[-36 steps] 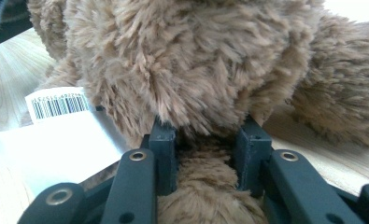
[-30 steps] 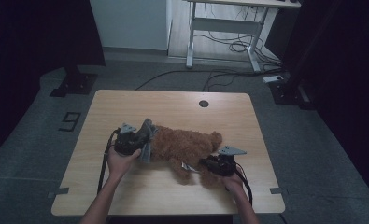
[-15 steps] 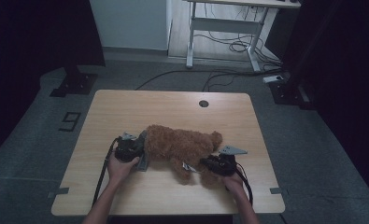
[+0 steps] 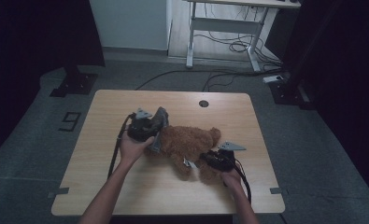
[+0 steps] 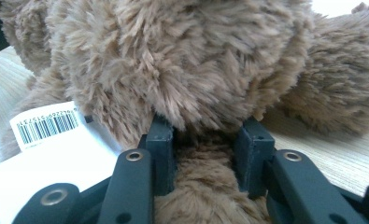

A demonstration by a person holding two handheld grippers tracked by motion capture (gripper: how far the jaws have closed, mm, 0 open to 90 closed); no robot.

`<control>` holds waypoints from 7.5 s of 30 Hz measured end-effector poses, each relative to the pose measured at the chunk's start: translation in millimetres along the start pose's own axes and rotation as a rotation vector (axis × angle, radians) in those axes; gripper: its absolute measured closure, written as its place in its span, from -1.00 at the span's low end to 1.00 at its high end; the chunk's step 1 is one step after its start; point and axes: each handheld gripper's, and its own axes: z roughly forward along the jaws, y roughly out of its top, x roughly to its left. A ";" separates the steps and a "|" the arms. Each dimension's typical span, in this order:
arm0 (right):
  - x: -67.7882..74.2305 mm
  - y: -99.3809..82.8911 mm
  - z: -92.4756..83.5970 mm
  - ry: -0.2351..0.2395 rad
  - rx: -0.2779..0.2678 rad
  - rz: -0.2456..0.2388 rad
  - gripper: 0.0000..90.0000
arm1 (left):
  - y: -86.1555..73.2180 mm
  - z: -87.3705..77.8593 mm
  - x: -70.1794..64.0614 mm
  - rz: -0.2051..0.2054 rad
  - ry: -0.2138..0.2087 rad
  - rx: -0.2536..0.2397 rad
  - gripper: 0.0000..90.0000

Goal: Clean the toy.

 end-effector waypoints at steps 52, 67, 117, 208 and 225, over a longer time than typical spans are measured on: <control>13.7 28.8 -12.9 0.152 0.046 0.034 -0.58 | -100.2 -17.5 -29.5 0.020 -0.106 -0.116 0.71; 21.2 23.3 1.6 0.011 0.030 -0.063 0.14 | -82.7 -4.6 -27.4 0.038 -0.088 -0.103 0.71; 0.6 20.3 -11.6 0.097 -0.018 -0.039 0.13 | -78.9 14.6 -26.4 0.001 -0.124 -0.110 0.71; 0.8 -3.5 -13.7 0.066 -0.059 -0.005 0.29 | -17.1 40.2 -80.2 0.157 -0.073 -0.034 0.68; 0.9 -4.7 -13.1 0.075 -0.071 0.001 0.29 | -58.2 -3.1 16.2 -0.055 0.007 -0.077 0.68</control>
